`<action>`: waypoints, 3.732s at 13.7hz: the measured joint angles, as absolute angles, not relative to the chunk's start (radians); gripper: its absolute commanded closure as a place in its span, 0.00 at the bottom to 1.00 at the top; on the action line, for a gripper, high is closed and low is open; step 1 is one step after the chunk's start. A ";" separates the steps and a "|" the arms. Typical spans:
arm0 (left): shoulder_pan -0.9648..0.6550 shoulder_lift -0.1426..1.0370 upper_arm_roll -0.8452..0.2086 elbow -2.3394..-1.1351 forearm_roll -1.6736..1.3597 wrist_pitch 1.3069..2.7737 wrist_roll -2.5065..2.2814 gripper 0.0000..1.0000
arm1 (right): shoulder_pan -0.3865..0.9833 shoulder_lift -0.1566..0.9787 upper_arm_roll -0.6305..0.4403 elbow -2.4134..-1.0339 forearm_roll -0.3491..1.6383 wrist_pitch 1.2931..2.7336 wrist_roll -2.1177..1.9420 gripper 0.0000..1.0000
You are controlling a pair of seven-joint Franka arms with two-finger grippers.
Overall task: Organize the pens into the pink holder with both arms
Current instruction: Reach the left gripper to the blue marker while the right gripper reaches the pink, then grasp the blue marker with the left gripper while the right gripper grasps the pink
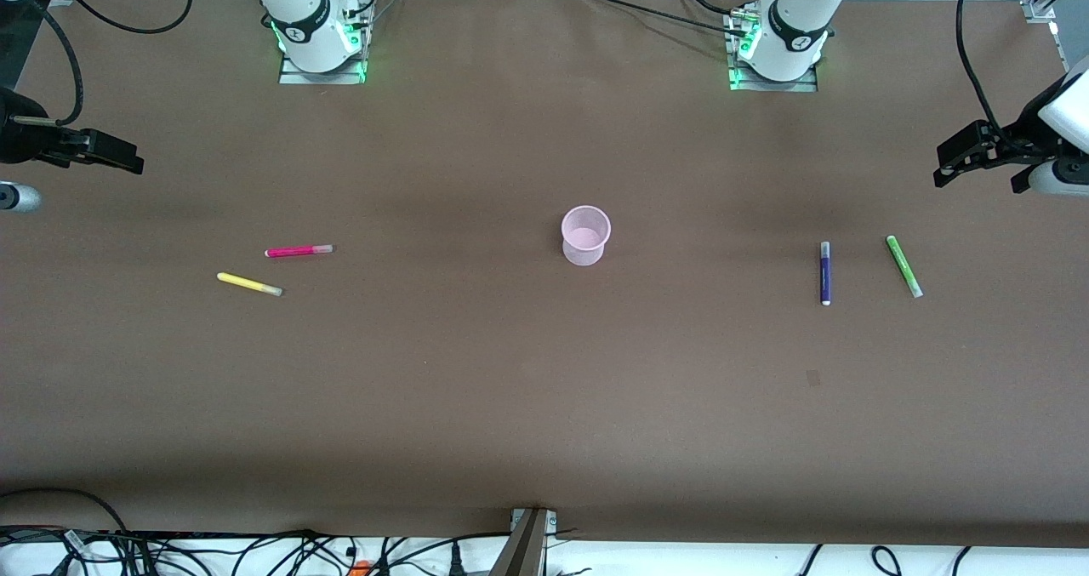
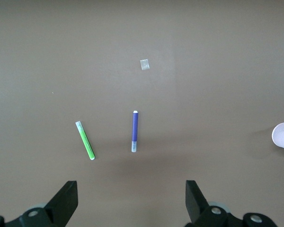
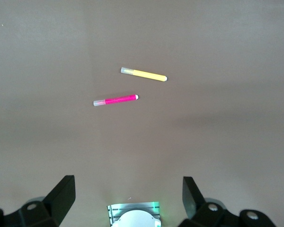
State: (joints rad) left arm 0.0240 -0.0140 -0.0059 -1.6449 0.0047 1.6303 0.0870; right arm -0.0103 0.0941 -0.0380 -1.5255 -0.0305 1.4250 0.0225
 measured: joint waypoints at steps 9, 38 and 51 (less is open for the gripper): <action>0.024 -0.006 -0.006 -1.638 0.005 1.578 0.086 0.00 | -0.010 0.094 -0.035 -1.524 -0.029 1.425 0.024 0.00; 0.053 0.431 -0.031 -2.064 0.116 2.415 0.223 0.00 | -0.011 0.181 -0.036 -2.146 0.002 2.110 -1.203 0.00; 0.088 0.513 -0.032 -2.067 0.117 2.482 0.194 1.00 | -0.009 0.346 0.008 -2.201 0.033 2.411 -1.508 0.08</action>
State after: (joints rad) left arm 0.0881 0.5130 -0.0316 -2.0666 0.1168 2.4821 0.1940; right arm -0.0094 0.3462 0.0077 -2.2012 0.0332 2.4111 -1.5075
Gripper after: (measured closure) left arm 0.828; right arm 0.013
